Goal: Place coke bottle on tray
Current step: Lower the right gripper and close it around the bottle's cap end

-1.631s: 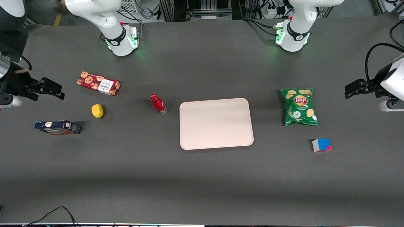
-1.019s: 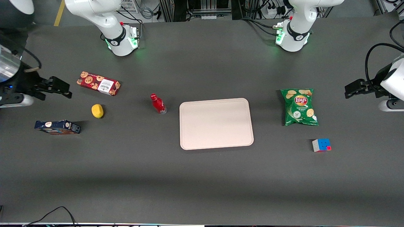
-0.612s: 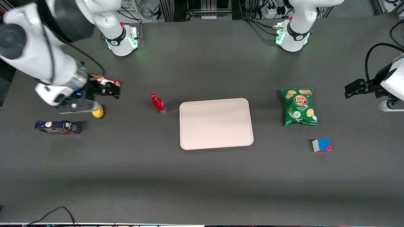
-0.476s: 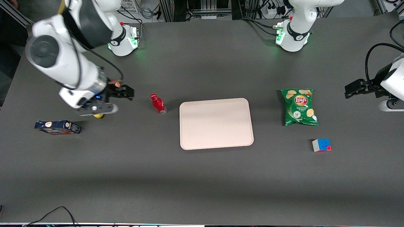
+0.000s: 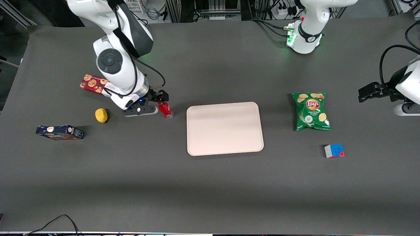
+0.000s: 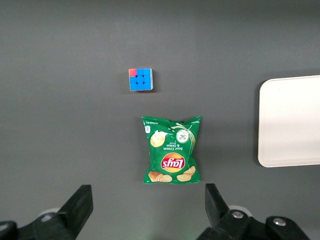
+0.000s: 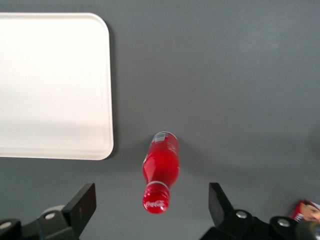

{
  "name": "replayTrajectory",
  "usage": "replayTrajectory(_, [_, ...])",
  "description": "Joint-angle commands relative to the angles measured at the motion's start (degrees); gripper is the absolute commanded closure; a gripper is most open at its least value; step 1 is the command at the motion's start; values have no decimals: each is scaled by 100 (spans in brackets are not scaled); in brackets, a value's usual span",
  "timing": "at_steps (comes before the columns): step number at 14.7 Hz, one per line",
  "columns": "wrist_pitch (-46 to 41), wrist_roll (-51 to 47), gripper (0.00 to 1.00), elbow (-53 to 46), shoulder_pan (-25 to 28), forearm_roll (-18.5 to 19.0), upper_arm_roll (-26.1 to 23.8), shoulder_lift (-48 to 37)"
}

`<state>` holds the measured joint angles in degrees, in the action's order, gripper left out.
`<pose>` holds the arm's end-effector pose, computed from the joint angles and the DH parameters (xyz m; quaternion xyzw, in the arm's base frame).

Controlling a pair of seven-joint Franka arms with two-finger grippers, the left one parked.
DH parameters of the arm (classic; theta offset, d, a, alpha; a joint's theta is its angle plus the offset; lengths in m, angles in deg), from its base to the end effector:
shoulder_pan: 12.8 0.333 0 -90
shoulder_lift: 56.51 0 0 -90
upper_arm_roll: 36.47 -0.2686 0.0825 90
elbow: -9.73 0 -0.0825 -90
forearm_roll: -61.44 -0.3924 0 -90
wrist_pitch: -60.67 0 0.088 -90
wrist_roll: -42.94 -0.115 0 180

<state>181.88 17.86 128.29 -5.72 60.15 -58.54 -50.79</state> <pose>0.4900 0.2739 0.3238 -0.9989 -0.0290 0.0335 0.0145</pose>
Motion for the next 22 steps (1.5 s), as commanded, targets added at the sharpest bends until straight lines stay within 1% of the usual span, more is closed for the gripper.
replayTrajectory(1, [684,-252,0,790,-40,24,-166,-300])
replayTrajectory(3, [773,-252,0,983,-40,24,-175,-352])
replayTrajectory(5, [1088,-252,0,1282,-40,50,-175,-414])
replayTrajectory(10, [1353,-295,0,1441,-31,59,-175,-361])
replayTrajectory(11, [1388,-313,3,1441,-31,59,-184,-361])
replayTrajectory(12, [1397,-313,14,1442,-31,59,-184,-344])
replayTrajectory(14, [1406,-313,46,1433,-31,76,-184,-326])
replayTrajectory(15, [1424,-313,55,1424,-31,77,-184,-274])
replayTrajectory(20, [1450,-313,89,1406,-22,77,-193,-221])
replayTrajectory(22, [1441,-331,100,1380,-22,77,-219,-229])
